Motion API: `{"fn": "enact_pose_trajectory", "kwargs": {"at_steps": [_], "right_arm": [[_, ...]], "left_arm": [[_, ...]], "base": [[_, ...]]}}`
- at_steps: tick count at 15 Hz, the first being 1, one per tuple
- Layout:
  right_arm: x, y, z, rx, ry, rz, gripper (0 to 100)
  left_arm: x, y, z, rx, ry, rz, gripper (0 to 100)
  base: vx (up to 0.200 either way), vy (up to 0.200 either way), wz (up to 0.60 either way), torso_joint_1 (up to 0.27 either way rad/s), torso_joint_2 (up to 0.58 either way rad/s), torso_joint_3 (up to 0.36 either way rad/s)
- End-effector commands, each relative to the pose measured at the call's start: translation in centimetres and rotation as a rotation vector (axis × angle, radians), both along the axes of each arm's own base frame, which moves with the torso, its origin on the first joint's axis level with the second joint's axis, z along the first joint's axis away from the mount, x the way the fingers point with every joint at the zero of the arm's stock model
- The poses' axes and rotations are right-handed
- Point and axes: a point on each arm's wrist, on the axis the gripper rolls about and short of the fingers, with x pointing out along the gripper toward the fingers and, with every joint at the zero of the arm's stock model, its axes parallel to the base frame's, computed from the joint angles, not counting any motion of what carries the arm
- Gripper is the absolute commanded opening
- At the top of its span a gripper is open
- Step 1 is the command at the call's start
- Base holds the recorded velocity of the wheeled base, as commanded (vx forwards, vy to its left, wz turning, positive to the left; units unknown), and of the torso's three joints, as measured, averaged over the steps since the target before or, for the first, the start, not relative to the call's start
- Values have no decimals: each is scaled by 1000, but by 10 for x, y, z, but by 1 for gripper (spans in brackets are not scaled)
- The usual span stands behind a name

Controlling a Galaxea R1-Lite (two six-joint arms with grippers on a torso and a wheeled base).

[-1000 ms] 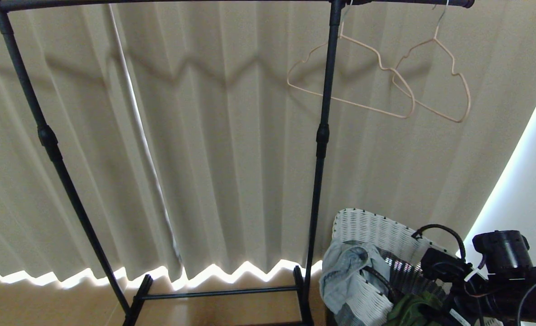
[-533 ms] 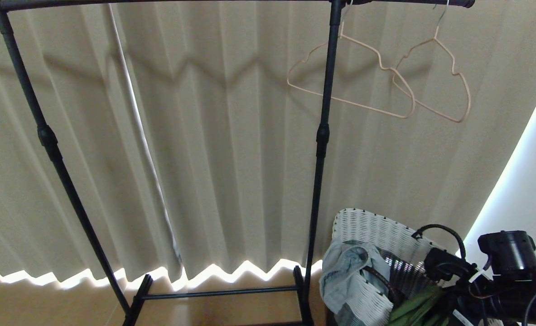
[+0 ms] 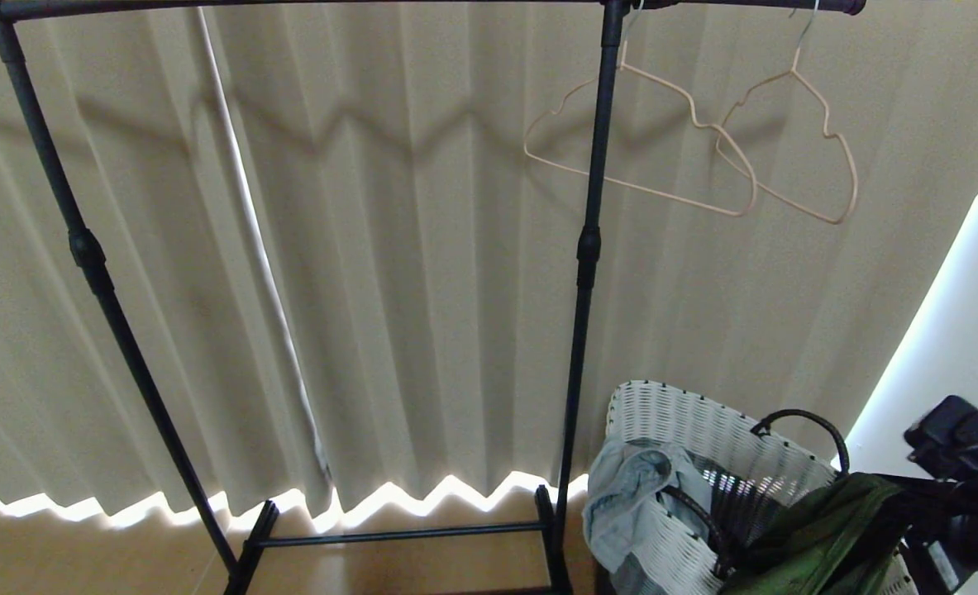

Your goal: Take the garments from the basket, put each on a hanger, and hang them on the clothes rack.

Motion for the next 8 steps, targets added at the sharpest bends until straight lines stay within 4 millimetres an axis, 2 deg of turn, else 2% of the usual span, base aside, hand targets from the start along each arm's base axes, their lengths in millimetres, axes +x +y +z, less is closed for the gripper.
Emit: {"fn": "enact_pose_trajectory", "kwargs": {"at_steps": [1,2,4,8], "right_arm": [[-42,1,43,81,-265,-23,0],[-47,1,44,80,-285,-26,0],[-54,0,44,78,-309,-29,0],[-56,0,43,78,-312,-30,0]], "left_arm": [[0,0,0,2,0,0,100],[0,0,0,0,1,0,100],[0,0,0,2,0,3,100],[0,0,0,2,0,5,100]], "base": [[0,0,0,0,0,0],[0,0,0,0,0,0],[-200,0,0,0,2,5],[-200,0,0,0,5,4]]}}
